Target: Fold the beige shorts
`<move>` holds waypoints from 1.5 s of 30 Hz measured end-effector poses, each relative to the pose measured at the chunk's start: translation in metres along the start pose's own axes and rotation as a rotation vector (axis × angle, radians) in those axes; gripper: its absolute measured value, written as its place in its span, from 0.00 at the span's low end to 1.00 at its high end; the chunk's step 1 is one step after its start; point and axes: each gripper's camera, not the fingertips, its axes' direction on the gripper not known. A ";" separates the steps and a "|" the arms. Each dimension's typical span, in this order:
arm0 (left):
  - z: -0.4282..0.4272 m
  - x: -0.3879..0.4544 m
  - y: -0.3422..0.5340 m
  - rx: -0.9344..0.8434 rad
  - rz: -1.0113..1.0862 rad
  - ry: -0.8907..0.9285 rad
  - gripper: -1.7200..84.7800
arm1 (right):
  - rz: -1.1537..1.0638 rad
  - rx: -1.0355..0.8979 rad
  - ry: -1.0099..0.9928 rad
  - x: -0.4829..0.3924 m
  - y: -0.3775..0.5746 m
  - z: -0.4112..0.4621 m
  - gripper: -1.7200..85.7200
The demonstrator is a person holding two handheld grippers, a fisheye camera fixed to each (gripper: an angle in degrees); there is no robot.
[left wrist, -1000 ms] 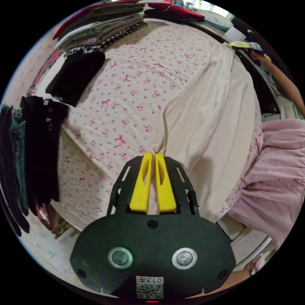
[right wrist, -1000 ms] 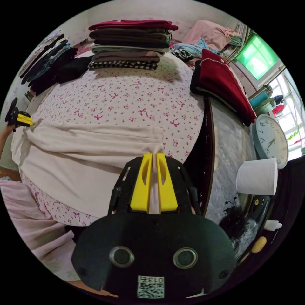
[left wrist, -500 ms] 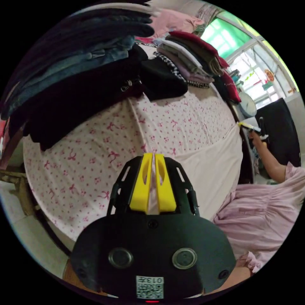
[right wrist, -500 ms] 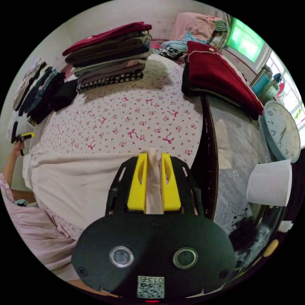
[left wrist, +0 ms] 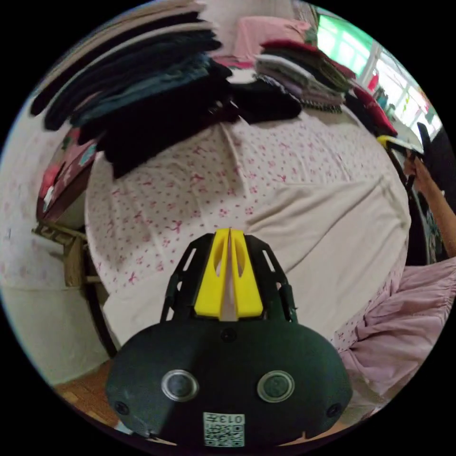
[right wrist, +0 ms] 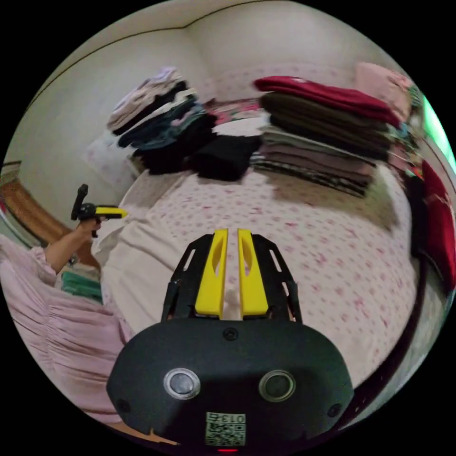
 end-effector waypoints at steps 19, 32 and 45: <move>-0.076 -0.125 0.392 0.185 -0.896 0.150 0.18 | -0.298 -0.287 -0.277 -0.334 -0.200 0.214 0.05; -0.092 -0.164 0.413 0.190 -0.707 0.165 0.10 | -0.925 -0.474 -0.446 -0.582 -0.082 0.163 0.08; -0.091 -0.157 0.430 0.254 -0.648 0.251 0.10 | -1.030 -0.553 -0.273 -0.657 -0.048 0.151 0.03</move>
